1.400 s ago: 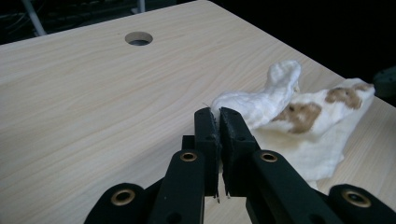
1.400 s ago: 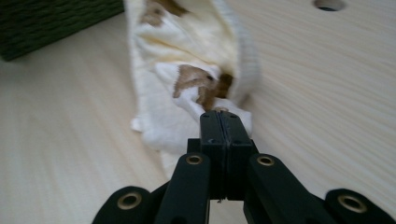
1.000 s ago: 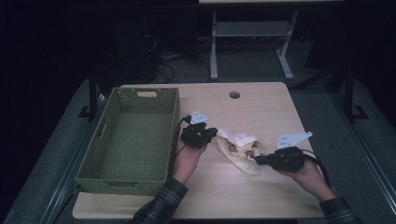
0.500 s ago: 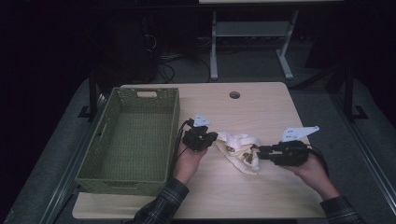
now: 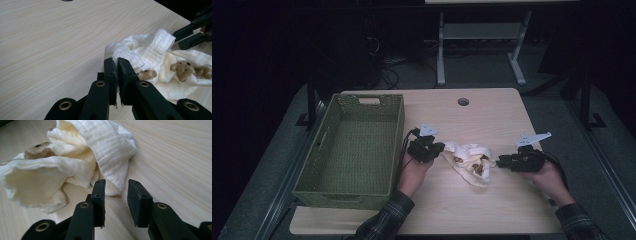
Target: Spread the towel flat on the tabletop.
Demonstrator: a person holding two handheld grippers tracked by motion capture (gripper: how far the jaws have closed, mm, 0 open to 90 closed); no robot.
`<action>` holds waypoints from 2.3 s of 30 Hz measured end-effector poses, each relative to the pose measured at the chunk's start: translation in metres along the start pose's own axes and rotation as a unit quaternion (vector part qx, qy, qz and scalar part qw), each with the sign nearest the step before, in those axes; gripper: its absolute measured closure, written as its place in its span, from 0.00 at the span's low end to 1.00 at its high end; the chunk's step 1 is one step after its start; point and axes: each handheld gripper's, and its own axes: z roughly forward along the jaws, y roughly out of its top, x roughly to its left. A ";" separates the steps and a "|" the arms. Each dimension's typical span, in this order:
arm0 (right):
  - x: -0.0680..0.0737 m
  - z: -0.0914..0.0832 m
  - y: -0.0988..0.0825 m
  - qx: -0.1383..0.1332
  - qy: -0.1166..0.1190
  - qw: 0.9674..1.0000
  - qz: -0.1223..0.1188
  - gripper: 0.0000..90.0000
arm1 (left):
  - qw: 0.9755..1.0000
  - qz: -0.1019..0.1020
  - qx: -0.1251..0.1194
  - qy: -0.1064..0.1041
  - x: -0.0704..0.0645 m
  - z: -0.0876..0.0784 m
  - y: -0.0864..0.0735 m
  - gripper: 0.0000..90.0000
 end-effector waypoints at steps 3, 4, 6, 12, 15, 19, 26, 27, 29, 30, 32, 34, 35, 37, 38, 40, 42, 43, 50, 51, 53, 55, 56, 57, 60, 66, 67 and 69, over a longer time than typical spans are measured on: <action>-0.004 0.006 0.000 0.004 0.002 1.000 0.004 0.75 | 1.000 0.000 0.000 0.000 0.000 0.000 0.000 0.95; -0.005 0.010 0.001 0.007 0.005 1.000 0.002 0.77 | 1.000 0.000 0.000 -0.001 0.000 0.000 0.000 0.95; -0.004 0.012 0.001 0.012 0.005 1.000 0.003 0.78 | 1.000 0.001 0.000 -0.001 0.000 0.000 0.000 0.95; -0.003 0.009 0.002 0.009 -0.006 1.000 -0.007 0.97 | 1.000 0.001 -0.006 -0.001 0.000 -0.004 0.002 0.95; -0.004 -0.004 0.006 -0.010 -0.017 1.000 -0.011 0.97 | 1.000 -0.001 -0.015 -0.002 0.000 -0.008 0.006 0.95; -0.003 -0.030 0.015 -0.041 -0.033 0.998 -0.020 0.98 | 1.000 0.004 -0.028 -0.004 -0.003 -0.017 0.017 0.95; -0.004 -0.062 0.029 -0.073 -0.030 0.996 -0.028 0.97 | 0.999 -0.002 -0.050 0.006 0.000 -0.027 0.026 0.95; -0.004 -0.065 0.031 -0.073 -0.030 0.996 -0.029 0.97 | 0.999 -0.004 -0.051 0.006 0.001 -0.027 0.027 0.95; -0.007 -0.065 0.034 -0.067 -0.031 0.997 -0.030 0.97 | 0.999 -0.003 -0.046 0.007 0.001 -0.024 0.026 0.95; -0.009 -0.062 0.035 -0.064 -0.028 0.997 -0.028 0.97 | 0.999 -0.002 -0.044 0.007 0.001 -0.022 0.025 0.95; -0.015 -0.046 0.040 -0.049 -0.016 0.998 -0.024 0.97 | 0.999 0.004 -0.035 0.006 0.001 -0.019 0.024 0.95; -0.017 -0.038 0.043 -0.041 -0.014 0.999 -0.026 0.97 | 0.999 0.000 -0.034 0.006 0.000 -0.016 0.022 0.95; -0.018 -0.031 0.046 -0.031 -0.018 0.999 -0.026 0.97 | 1.000 0.004 -0.028 0.005 0.001 -0.015 0.021 0.95; -0.021 -0.017 0.052 -0.021 -0.016 0.999 -0.026 0.96 | 1.000 0.003 -0.027 0.006 0.001 -0.014 0.019 0.95; -0.027 -0.003 0.058 -0.008 -0.021 0.999 -0.028 0.96 | 1.000 -0.001 -0.030 0.006 0.000 -0.013 0.019 0.95; -0.029 0.004 0.060 -0.005 -0.023 0.999 -0.024 0.96 | 1.000 0.001 -0.026 0.005 0.000 -0.012 0.018 0.95; -0.035 0.017 0.062 0.004 -0.028 0.999 -0.017 0.93 | 1.000 0.003 -0.023 0.005 0.000 -0.012 0.017 0.95; -0.038 0.021 0.062 0.006 -0.036 0.999 -0.012 0.91 | 1.000 0.004 -0.022 0.005 0.000 -0.012 0.017 0.95; -0.041 0.004 0.058 -0.034 -0.047 0.998 0.010 0.78 | 1.000 0.003 -0.019 0.005 0.000 -0.010 0.015 0.95; -0.041 0.004 0.058 -0.034 -0.047 0.998 0.010 0.78 | 1.000 0.003 -0.020 0.006 -0.001 -0.010 0.015 0.95; -0.035 -0.004 0.052 -0.033 -0.039 0.999 0.009 0.74 | 1.000 0.005 -0.018 0.007 -0.001 -0.010 0.014 0.95; -0.033 -0.006 0.049 -0.035 -0.035 0.999 0.010 0.73 | 1.000 0.005 -0.018 0.006 -0.001 -0.011 0.014 0.95; -0.031 -0.007 0.046 -0.035 -0.031 0.999 0.013 0.71 | 1.000 0.004 -0.018 0.006 -0.001 -0.011 0.014 0.95; -0.028 -0.010 0.042 -0.036 -0.025 0.999 0.021 0.69 | 1.000 0.003 -0.018 0.006 -0.001 -0.011 0.014 0.95; -0.028 -0.008 0.039 -0.033 -0.026 0.999 0.018 0.66 | 1.000 0.004 -0.018 0.006 -0.001 -0.011 0.014 0.95; -0.033 0.011 0.039 -0.005 -0.011 0.999 0.036 0.82 | 1.000 0.003 -0.019 0.007 0.000 -0.011 0.013 0.95; -0.032 0.012 0.038 0.001 -0.017 0.999 0.030 0.89 | 1.000 0.002 -0.020 0.007 0.000 -0.011 0.013 0.95; -0.031 0.009 0.038 0.000 -0.026 0.999 0.024 0.95 | 1.000 0.004 -0.018 0.007 0.001 -0.011 0.014 0.95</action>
